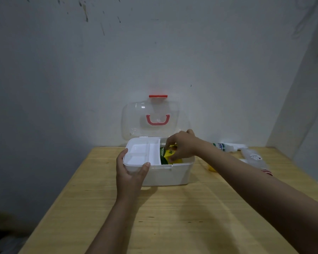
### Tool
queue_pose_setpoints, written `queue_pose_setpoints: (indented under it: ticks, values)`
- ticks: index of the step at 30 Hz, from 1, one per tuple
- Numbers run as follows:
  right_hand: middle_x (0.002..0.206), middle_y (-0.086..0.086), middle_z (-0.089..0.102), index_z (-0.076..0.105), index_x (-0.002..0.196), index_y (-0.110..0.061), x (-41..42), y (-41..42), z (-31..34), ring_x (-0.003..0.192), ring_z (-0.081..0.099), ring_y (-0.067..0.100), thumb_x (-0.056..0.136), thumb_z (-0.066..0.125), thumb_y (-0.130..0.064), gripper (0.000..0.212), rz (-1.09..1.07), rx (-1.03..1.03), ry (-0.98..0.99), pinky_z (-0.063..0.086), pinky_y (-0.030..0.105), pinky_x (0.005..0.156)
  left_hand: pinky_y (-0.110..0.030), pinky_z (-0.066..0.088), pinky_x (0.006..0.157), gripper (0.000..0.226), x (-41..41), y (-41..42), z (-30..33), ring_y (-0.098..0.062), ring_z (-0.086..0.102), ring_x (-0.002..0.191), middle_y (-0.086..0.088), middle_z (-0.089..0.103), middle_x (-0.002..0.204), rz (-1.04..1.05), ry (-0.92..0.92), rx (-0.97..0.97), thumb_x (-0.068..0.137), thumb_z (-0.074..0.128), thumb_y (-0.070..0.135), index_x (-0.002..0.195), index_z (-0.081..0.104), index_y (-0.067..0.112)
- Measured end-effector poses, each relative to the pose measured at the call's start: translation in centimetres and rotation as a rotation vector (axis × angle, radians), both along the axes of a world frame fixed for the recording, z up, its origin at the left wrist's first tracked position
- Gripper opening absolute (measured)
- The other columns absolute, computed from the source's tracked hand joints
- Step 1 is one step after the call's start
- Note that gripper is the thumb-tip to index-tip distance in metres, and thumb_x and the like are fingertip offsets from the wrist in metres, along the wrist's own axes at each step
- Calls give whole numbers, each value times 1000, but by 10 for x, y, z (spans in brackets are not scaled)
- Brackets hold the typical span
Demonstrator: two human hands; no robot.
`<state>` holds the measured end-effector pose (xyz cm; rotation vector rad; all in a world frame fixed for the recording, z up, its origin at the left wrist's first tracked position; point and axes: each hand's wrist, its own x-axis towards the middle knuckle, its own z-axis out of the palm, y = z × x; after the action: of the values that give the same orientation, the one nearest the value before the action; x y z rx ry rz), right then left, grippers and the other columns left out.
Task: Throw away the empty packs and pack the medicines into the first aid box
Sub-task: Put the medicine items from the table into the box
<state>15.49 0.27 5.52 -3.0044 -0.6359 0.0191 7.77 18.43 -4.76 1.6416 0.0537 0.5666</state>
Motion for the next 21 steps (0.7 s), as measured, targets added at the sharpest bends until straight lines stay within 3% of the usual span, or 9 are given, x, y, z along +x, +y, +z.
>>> queue_pose_setpoints:
  ticks: [2, 5, 9, 14, 21]
  values:
    - [91, -5, 61, 65, 99, -24, 0, 4, -4, 92, 51, 18, 66, 76, -47, 41, -1, 8, -34, 28, 36, 82, -32, 53, 82, 72, 0, -1, 0, -22, 43, 120, 2, 39, 135, 5, 0, -1, 70, 77, 33, 124, 32, 48]
    - [91, -2, 54, 67, 92, -20, 3, 11, -8, 86, 49, 17, 65, 80, -41, 37, -14, 22, -55, 38, 31, 74, -26, 51, 77, 72, 0, -2, 1, -21, 43, 120, 1, 39, 136, -1, 10, -6, 72, 76, 29, 127, 32, 45]
    - [91, 1, 62, 68, 84, -16, 7, 17, -20, 81, 59, 18, 64, 83, -31, 29, -60, 51, 39, 55, 32, 73, -35, 53, 85, 74, -2, 0, 2, -21, 43, 121, 2, 39, 137, -4, 22, -4, 63, 75, 42, 124, 32, 51]
    - [85, 9, 69, 71, 96, -7, 10, 17, -9, 69, 71, 21, 68, 83, -14, 31, -212, 275, 306, 61, 32, 71, -42, 53, 89, 69, -2, 0, 2, -21, 43, 122, 4, 38, 137, -12, 28, 5, 63, 74, 44, 112, 30, 65]
    - [90, 10, 67, 70, 107, -8, 5, 21, -8, 77, 70, 25, 71, 79, -6, 38, -303, 438, 404, 60, 35, 79, -27, 50, 81, 70, 2, 0, -2, -22, 42, 122, 0, 38, 139, 8, -2, 19, 74, 75, 27, 126, 32, 45]
